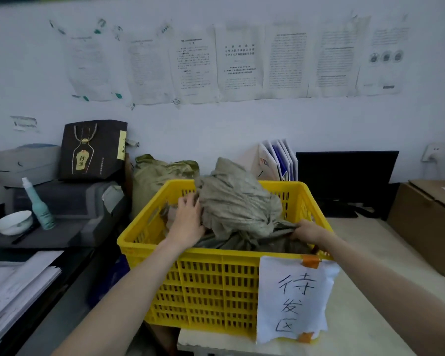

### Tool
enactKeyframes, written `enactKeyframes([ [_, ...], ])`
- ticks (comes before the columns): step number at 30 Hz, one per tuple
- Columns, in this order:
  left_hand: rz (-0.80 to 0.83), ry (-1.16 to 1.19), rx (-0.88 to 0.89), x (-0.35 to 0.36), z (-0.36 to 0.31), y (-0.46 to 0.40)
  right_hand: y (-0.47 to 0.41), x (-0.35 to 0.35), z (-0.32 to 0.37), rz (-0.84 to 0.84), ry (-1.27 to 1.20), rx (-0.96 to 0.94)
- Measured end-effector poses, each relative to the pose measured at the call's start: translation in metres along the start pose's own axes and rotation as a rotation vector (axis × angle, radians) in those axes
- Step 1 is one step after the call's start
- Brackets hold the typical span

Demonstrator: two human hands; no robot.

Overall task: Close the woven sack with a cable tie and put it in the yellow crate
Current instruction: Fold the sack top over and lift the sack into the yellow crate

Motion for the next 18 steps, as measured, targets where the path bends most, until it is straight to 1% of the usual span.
enactKeyframes([
  [2, 0.116, 0.016, -0.053, 0.005, 0.009, 0.003, -0.001, -0.003, 0.000, -0.085, -0.015, -0.033],
  [4, 0.219, -0.009, -0.094, -0.003, 0.020, -0.002, 0.002, -0.012, 0.007, -0.220, -0.013, -0.123],
  [5, 0.271, -0.076, -0.095, -0.009, 0.023, -0.007, 0.006, -0.015, 0.012, -0.280, 0.021, -0.185],
  [7, 0.375, -0.314, -0.097, -0.011, 0.024, -0.008, 0.011, -0.016, 0.019, -0.336, 0.147, -0.297],
  [9, 0.466, -0.578, -0.122, -0.001, 0.025, -0.002, 0.011, -0.007, 0.023, -0.288, 0.306, -0.372],
  [11, 0.575, -0.775, -0.163, 0.012, 0.028, 0.006, 0.010, 0.009, 0.022, -0.110, 0.466, -0.403],
  [12, 0.614, -0.792, -0.183, 0.016, 0.029, 0.009, 0.010, 0.017, 0.019, 0.006, 0.502, -0.385],
  [13, 0.640, -0.784, -0.194, 0.013, 0.025, 0.009, 0.010, 0.023, 0.015, 0.102, 0.505, -0.367],
  [14, 0.633, -0.743, -0.203, 0.009, 0.020, 0.007, 0.013, 0.024, 0.013, 0.174, 0.488, -0.358],
  [15, 0.644, -0.672, -0.224, 0.003, 0.015, 0.005, 0.014, 0.023, 0.012, 0.202, 0.443, -0.367],
  [17, 0.750, -0.476, -0.256, -0.006, 0.006, 0.005, 0.019, 0.015, 0.014, 0.185, 0.315, -0.388],
  [18, 0.775, -0.308, -0.278, -0.010, 0.004, 0.006, 0.021, 0.011, 0.013, 0.161, 0.235, -0.387],
])
Point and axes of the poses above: each hand's wrist, its own y-axis away from the middle knuckle, its own x-axis out of the palm, z = x × y, the point moved 6 cm from there along -y, towards the middle knuckle, and after that the axes turned 11 degrees about y, right-handed, at the moved point
